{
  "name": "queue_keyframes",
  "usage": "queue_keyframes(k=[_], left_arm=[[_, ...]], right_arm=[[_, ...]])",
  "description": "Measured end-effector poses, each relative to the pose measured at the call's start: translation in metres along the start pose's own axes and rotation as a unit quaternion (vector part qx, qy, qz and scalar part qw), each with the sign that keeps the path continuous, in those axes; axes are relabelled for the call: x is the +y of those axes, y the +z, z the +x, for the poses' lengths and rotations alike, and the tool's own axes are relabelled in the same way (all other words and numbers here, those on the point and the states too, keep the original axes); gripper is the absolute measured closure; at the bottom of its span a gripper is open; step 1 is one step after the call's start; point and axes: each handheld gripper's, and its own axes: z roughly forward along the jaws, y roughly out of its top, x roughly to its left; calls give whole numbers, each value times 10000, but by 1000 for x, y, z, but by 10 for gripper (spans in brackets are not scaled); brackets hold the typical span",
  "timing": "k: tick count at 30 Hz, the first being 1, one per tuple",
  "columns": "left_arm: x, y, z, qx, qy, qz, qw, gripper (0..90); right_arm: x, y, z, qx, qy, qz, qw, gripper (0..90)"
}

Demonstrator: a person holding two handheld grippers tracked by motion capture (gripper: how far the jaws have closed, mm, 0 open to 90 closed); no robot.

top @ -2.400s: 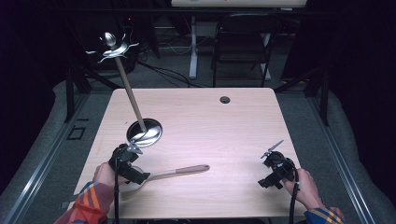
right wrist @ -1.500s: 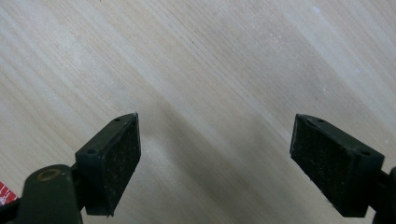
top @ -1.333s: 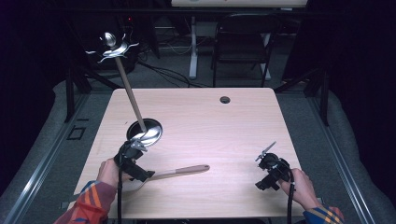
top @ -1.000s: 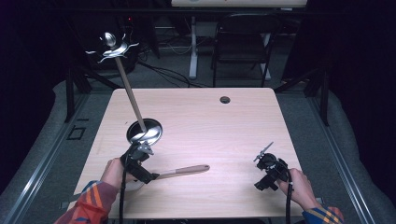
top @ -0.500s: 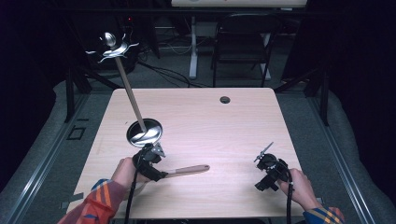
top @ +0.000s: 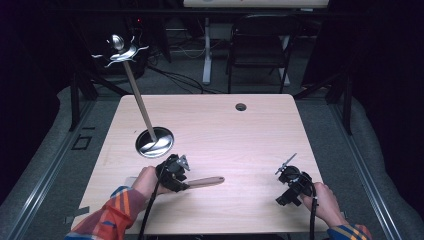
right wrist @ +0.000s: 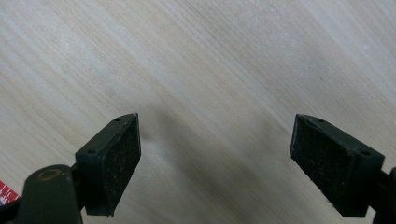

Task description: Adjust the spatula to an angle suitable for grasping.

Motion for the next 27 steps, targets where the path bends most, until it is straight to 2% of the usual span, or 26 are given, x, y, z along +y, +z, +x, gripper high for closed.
queue_keyframes(k=[1,2,3,4,12,13,14,27], left_arm=[[1,1,0,3,-7,-6,10000,635],[1,1,0,-11,-7,7,10000,641],[1,1,0,-11,-7,7,10000,644],[2,1,0,11,19,18,10000,646],[6,7,1,-31,-4,177,9998,645],[6,7,1,-31,-4,177,9998,646],[6,7,2,-23,-15,194,9998,648],[9,14,4,-67,10,396,9992,708]], right_arm=[[-1,2,0,3,63,-102,9999,160],[0,0,-2,19,-56,39,10000,161],[0,0,-2,19,-56,39,10000,161],[-1,1,0,-6,66,-41,10000,160],[0,0,-1,-27,-21,83,10000,160],[0,0,-1,-27,-21,83,10000,160],[-1,2,0,-10,68,-34,10000,160],[0,2,0,28,35,25,10000,160]])
